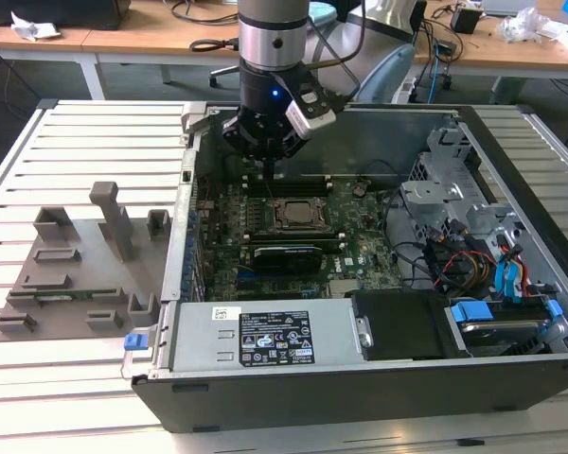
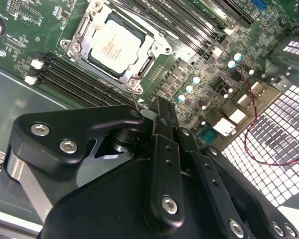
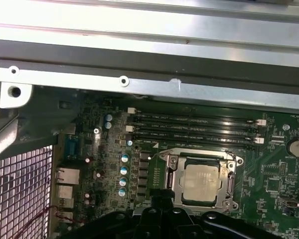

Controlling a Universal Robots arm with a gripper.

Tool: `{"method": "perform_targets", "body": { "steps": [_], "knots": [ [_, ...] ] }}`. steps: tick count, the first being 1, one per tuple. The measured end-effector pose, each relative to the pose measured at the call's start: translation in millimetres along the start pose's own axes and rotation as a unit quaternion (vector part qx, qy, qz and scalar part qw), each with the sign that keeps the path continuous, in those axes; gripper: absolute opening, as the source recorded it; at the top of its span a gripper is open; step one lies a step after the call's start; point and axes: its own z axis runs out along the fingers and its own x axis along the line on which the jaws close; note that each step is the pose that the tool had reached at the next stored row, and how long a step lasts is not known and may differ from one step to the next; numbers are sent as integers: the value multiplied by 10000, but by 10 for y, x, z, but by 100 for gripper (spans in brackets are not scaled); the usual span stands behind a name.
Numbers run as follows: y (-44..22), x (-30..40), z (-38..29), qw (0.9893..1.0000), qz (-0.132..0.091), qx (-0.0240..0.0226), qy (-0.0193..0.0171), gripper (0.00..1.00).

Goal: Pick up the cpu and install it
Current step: 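Install the first cpu locking lever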

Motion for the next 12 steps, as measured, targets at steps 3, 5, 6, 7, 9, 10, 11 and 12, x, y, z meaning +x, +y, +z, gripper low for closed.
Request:
{"method": "perform_targets", "body": {
  "steps": [3, 5, 6, 7, 9, 10, 11, 12],
  "knots": [
    [2, 28, 2, 10000, 0, 0, 0, 11],
    [4, 51, 6, 10000, 0, 0, 0, 11],
    [5, 68, 12, 10000, 0, 1, 1, 11],
    [6, 79, 15, 10000, 0, 1, 1, 11],
    [13, 109, 21, 10000, 0, 0, 0, 11],
    [19, 119, 24, 10000, 0, 0, 0, 11],
    [34, 137, 29, 10000, 1, 0, 0, 11],
    [47, 149, 33, 10000, 0, 0, 0, 11]
  ]
}}
